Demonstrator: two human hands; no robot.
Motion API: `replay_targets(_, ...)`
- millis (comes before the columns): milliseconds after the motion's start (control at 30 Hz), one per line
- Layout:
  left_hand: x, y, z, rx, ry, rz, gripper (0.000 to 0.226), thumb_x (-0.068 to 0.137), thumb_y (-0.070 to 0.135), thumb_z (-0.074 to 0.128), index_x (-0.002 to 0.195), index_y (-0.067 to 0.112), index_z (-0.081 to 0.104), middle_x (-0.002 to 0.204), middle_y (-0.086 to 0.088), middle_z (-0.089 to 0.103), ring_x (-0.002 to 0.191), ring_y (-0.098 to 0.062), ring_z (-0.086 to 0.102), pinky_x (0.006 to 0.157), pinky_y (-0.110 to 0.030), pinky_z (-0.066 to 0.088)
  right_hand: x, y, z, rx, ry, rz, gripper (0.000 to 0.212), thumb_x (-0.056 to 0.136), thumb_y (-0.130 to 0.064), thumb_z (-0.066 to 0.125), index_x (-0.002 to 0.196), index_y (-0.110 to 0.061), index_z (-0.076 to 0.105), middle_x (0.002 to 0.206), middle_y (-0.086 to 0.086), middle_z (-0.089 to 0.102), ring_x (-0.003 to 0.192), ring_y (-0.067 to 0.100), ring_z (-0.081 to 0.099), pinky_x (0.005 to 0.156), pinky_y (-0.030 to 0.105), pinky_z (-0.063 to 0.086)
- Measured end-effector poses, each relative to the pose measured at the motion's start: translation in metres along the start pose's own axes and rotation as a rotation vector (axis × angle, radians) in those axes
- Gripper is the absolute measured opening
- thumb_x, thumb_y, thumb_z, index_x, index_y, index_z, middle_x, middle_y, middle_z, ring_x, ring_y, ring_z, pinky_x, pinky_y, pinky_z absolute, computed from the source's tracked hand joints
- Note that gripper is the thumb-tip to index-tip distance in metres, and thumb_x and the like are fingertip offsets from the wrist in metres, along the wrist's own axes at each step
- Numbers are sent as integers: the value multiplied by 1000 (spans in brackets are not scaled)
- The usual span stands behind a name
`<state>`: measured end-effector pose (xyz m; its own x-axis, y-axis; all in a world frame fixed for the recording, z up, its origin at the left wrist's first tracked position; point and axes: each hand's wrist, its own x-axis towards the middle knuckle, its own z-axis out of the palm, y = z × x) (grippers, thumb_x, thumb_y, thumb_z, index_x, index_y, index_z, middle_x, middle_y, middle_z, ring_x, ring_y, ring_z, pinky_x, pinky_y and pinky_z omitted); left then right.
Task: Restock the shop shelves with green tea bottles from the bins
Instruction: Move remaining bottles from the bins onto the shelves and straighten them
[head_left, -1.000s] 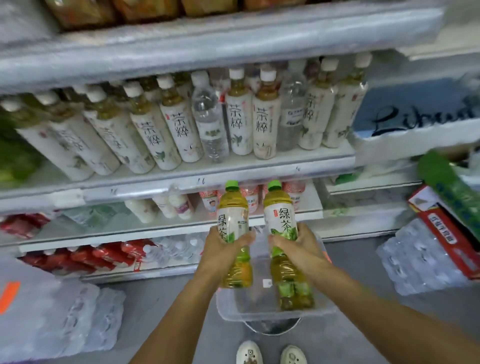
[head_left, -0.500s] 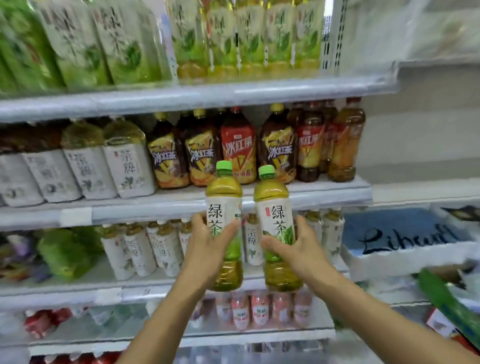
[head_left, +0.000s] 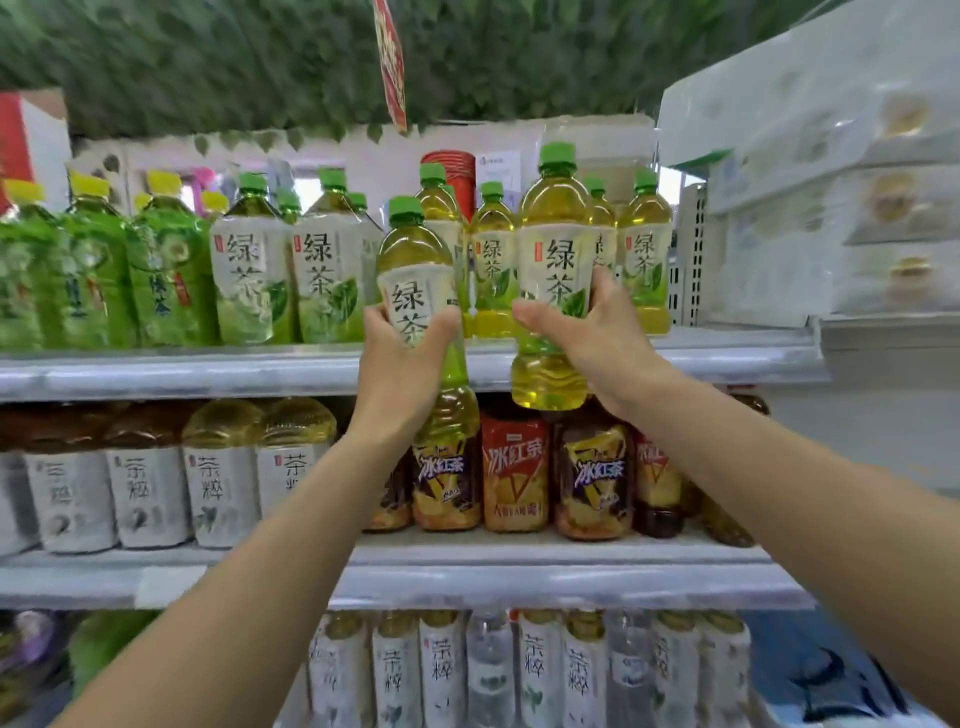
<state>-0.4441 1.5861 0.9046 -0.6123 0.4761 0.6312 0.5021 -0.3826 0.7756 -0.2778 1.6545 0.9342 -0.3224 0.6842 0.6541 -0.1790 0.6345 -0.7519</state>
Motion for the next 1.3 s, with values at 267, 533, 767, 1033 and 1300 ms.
replay_targets(267, 63, -18, 12, -66, 35, -136, 57, 85, 51, 68, 121, 14, 46, 102, 0, 60, 92, -16, 59, 68, -32, 43, 103, 8, 30, -34, 73, -5, 65, 81, -21, 81, 128, -18, 35, 118, 2, 58, 111, 21, 56, 94, 32, 44)
replay_targets(533, 72, -27, 13, -88, 28, -155, 68, 75, 61, 66, 123, 15, 48, 105, -1, 64, 95, -20, 63, 77, -40, 51, 133, 42, 57, -42, 30, 103, 60, 79, -17, 82, 122, -15, 42, 113, 3, 62, 108, 22, 60, 94, 39, 50)
replay_targets(767, 72, -31, 14, -98, 18, -138, 64, 78, 59, 66, 124, 18, 45, 107, 2, 62, 97, -16, 60, 74, -34, 47, 140, 48, 58, -93, 31, 176, 64, 79, -24, 82, 128, -16, 42, 115, 3, 61, 106, 21, 56, 86, 35, 42)
replay_targets(1033, 64, -20, 11, -154, 2, -139, 61, 88, 53, 65, 129, 16, 40, 111, 4, 58, 102, -11, 56, 73, -27, 41, 111, 31, 57, -427, 159, 17, 77, 87, -31, 74, 146, -11, 28, 145, 9, 36, 138, 26, 31, 116, 43, 29)
replay_targets(1300, 46, 6, 14, -373, -120, 51, 63, 92, 47, 64, 143, 23, 35, 134, 1, 60, 115, -8, 65, 88, -26, 58, 30, 4, 42, -545, -413, -149, 50, 78, -40, 81, 117, -18, 59, 106, -6, 69, 97, 11, 66, 87, 32, 54)
